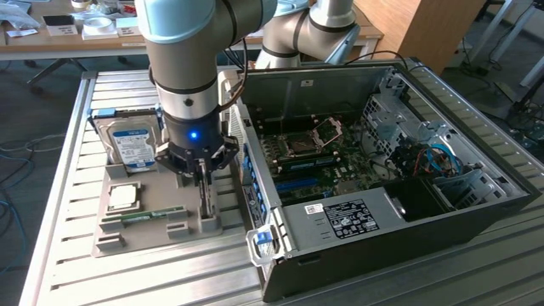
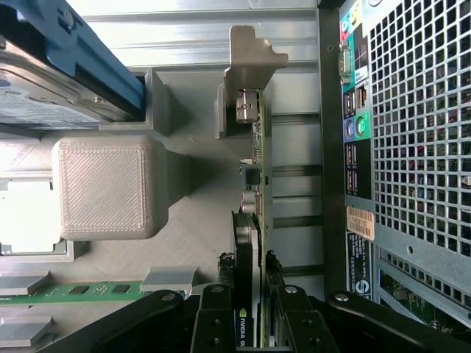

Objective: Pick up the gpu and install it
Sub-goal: 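Pick up the gpu and move the gpu toward the slot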

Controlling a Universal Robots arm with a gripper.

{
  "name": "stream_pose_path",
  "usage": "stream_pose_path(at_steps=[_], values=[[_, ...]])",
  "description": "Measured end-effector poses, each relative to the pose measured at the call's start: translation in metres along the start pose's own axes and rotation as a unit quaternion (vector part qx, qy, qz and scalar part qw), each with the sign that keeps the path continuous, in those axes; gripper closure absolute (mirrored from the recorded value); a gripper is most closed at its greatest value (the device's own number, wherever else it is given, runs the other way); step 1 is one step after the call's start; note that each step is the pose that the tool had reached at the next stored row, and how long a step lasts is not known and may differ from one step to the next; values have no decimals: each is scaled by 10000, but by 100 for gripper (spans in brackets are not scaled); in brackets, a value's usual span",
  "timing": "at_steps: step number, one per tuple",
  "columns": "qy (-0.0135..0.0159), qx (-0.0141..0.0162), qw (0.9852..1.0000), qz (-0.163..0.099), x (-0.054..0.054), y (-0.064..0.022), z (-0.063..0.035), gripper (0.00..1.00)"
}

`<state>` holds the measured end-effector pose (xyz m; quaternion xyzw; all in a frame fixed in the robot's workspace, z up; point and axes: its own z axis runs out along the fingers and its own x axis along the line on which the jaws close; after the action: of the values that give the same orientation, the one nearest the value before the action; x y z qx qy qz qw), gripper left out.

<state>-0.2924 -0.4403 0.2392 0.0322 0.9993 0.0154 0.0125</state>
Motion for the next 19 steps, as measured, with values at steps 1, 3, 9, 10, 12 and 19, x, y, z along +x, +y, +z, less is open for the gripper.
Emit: stream_pose_path(at_steps=[1, 3, 9, 10, 12, 19], values=[[0, 0, 10000, 0, -1, 0, -17, 73], [0, 0, 10000, 0, -1, 2, -46, 73], [0, 0, 10000, 0, -4, 5, -163, 73], [0, 0, 10000, 0, -5, 6, -189, 73], [0, 0, 10000, 0, -6, 8, -247, 73], [0, 0, 10000, 0, -12, 15, -475, 73]])
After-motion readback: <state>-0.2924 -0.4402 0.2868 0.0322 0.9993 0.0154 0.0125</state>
